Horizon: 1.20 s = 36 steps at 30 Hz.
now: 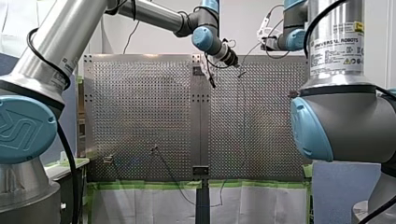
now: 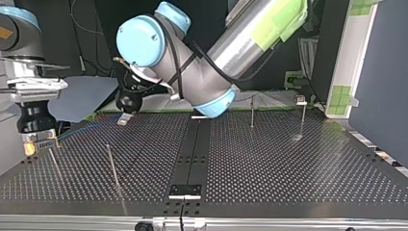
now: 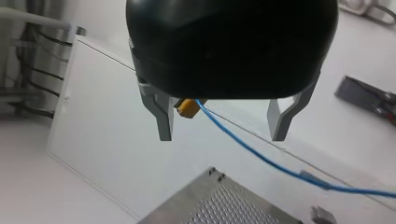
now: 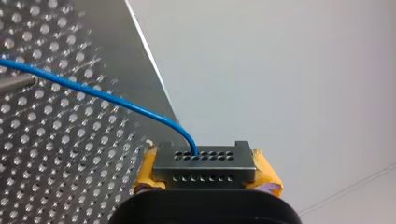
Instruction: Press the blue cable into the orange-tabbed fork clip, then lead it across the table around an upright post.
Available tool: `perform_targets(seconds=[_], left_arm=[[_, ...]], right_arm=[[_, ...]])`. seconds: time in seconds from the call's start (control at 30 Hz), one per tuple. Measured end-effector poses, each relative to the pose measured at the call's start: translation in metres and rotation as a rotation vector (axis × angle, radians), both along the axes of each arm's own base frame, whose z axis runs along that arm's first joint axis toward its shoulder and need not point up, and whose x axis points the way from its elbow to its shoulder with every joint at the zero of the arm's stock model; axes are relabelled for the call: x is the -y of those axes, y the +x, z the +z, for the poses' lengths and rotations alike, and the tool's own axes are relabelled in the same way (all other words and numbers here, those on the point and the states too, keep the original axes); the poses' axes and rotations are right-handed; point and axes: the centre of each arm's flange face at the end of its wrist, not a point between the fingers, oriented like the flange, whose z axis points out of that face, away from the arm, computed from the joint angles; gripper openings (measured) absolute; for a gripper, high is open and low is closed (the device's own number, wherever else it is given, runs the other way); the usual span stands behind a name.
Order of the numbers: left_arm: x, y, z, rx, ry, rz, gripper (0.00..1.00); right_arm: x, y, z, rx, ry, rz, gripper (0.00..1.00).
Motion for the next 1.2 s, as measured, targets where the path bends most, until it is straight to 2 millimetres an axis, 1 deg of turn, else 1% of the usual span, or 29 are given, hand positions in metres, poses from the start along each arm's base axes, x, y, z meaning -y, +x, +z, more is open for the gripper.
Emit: perform_targets(seconds=[0.33, 0.63, 0.73, 0.93, 1.2], left_arm=[[0.002, 0.017, 0.009, -0.001, -0.145, -0.069, 1.00], [0.003, 0.020, 0.010, -0.050, -0.216, -0.121, 1.00], [0.004, 0.022, 0.005, -0.076, -0.233, -0.105, 1.00], [0.003, 0.033, -0.012, -0.129, -0.263, -0.055, 1.00], [0.001, 0.055, -0.043, -0.170, -0.249, 0.003, 1.00]], right_arm=[[-0.005, 0.009, 0.001, 0.000, -0.002, 0.020, 0.00], [-0.007, 0.014, 0.000, 0.000, -0.001, 0.032, 0.00], [-0.008, 0.016, 0.000, -0.001, 0.000, 0.039, 0.00], [-0.009, 0.019, -0.001, -0.002, 0.000, 0.045, 0.00], [-0.012, 0.024, -0.001, -0.003, -0.001, 0.060, 0.00]])
